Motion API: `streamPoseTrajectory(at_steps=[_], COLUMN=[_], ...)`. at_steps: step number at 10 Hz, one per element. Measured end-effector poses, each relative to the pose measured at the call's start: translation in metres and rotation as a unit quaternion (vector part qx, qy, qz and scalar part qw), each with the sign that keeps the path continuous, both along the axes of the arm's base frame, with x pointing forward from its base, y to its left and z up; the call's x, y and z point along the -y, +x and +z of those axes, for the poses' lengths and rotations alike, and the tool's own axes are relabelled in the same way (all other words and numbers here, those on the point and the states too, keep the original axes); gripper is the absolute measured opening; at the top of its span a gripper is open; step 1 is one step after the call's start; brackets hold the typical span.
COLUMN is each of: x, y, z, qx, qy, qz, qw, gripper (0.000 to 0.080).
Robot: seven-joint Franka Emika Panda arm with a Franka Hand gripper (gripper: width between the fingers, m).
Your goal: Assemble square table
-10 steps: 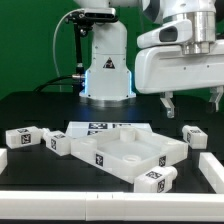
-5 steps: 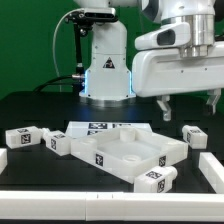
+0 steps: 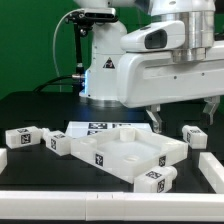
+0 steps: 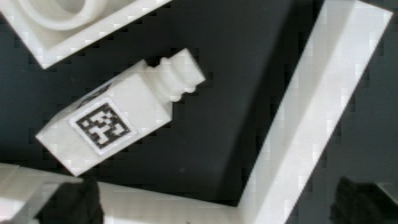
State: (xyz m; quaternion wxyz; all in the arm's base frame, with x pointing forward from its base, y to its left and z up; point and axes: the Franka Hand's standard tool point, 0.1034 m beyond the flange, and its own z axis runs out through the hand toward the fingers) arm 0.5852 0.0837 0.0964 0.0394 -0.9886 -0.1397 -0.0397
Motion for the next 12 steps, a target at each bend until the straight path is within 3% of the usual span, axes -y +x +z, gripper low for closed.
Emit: streamPoseTrajectory(at_steps=[1,2,5,8,12], x=[0.001,0.010,0.053,0.054,0.052], y=[0.000,-0.002,0.038,0.042,0.051], z=[-0.001,-0.012,-0.035,-0.036,-0.040], qx=[-0.001,-0.005,-0.016,-0.013,-0.042], qy=[0.000,-0.003,-0.002,-0.002,0.012], qz=[0.000,-0.003,0.001,-0.001,-0.160], qw=[1.000,1.000,1.000,1.000,0.986], gripper=[0.0649,0.0649,0.0649,0.0649,0.0649])
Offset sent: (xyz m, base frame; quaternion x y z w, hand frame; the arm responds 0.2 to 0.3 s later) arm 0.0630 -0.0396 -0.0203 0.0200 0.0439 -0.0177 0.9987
